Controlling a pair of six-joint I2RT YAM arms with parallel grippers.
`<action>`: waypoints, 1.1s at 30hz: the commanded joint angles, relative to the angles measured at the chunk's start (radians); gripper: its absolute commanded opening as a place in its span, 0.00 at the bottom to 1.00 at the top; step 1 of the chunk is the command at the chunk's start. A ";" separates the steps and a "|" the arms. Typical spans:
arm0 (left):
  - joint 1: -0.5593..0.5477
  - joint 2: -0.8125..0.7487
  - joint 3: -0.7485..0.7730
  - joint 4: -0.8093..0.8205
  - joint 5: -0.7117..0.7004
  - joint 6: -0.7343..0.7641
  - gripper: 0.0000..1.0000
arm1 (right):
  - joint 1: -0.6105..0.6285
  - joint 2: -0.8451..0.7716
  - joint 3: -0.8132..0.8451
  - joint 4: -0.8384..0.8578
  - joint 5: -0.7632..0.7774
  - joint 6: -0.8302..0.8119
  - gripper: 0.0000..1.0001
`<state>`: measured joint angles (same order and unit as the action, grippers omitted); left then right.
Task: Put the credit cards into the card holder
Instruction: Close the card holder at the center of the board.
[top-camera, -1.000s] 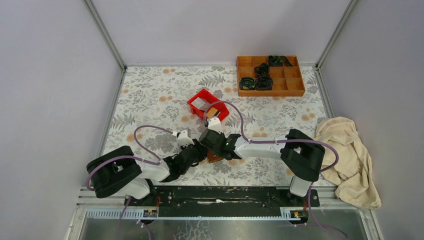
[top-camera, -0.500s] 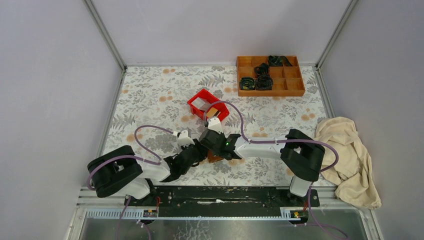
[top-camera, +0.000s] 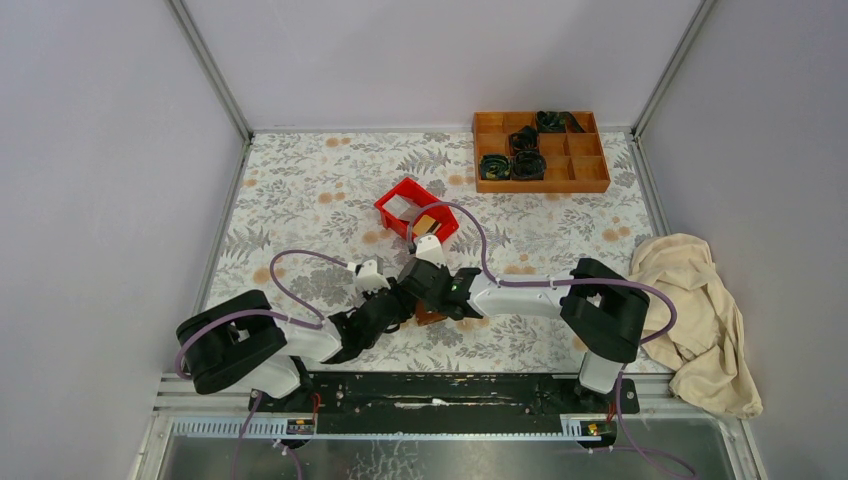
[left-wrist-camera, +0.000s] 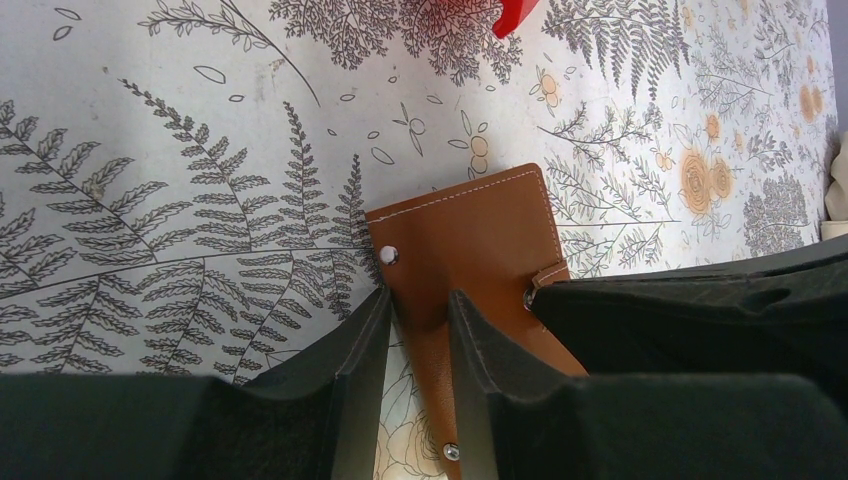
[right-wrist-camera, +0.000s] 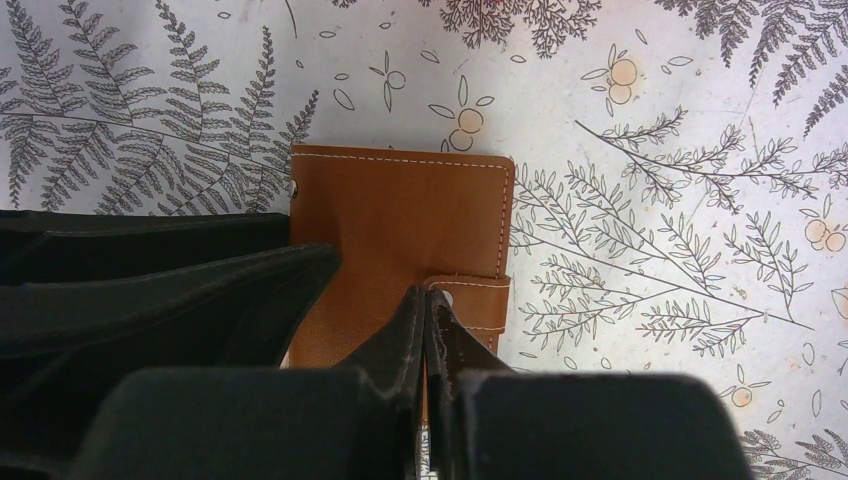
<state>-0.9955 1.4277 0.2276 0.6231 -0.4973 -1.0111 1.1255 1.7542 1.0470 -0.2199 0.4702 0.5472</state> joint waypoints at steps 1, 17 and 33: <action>-0.018 0.024 0.012 -0.037 0.009 0.011 0.34 | 0.010 0.022 0.015 0.011 -0.027 0.028 0.00; -0.024 0.029 0.016 -0.045 0.003 0.010 0.34 | 0.001 0.001 -0.048 0.030 -0.016 0.073 0.00; -0.039 0.061 0.035 -0.052 -0.006 0.006 0.34 | -0.015 -0.008 -0.124 0.066 -0.040 0.112 0.00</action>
<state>-1.0149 1.4570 0.2493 0.6209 -0.5388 -1.0115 1.1160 1.7184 0.9676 -0.1253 0.4774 0.6224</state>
